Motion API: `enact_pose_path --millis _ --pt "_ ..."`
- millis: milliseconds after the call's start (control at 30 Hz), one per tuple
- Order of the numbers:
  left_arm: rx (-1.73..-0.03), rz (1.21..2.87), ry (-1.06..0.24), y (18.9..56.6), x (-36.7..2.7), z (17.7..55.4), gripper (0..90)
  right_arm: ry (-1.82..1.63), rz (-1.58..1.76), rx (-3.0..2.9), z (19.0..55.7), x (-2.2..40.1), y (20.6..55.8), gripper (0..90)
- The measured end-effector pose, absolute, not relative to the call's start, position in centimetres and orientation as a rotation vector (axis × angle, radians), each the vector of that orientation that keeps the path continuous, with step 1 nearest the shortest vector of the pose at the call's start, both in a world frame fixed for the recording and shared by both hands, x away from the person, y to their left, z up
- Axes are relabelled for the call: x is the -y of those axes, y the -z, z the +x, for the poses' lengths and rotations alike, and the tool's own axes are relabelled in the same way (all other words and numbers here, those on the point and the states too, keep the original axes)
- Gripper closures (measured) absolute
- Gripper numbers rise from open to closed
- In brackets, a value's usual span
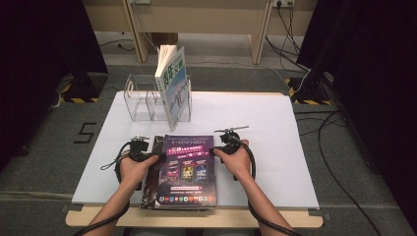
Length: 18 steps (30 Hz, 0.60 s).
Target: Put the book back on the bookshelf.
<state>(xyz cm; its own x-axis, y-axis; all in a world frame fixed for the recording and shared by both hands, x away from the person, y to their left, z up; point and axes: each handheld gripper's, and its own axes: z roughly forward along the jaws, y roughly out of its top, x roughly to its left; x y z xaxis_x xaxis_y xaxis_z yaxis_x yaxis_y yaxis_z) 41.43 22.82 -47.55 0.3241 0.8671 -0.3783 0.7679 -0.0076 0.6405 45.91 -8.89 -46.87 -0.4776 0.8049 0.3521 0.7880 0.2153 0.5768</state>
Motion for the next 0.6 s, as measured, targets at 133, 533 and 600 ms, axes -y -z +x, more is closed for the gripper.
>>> enact_pose_path --millis 133,533,600 --pt "-1.46 1.796 -0.163 47.5 -22.7 41.5 72.4 -1.126 1.59 -2.425 45.7 8.9 46.8 74.9" --pt "-1.48 1.812 -0.184 47.3 -22.6 41.6 78.5 -1.083 1.549 -2.448 45.0 8.8 46.5 81.2" --pt "-1.483 1.814 -0.187 47.3 -22.5 41.6 78.7 -1.074 1.557 -2.447 44.9 8.8 46.4 81.5"
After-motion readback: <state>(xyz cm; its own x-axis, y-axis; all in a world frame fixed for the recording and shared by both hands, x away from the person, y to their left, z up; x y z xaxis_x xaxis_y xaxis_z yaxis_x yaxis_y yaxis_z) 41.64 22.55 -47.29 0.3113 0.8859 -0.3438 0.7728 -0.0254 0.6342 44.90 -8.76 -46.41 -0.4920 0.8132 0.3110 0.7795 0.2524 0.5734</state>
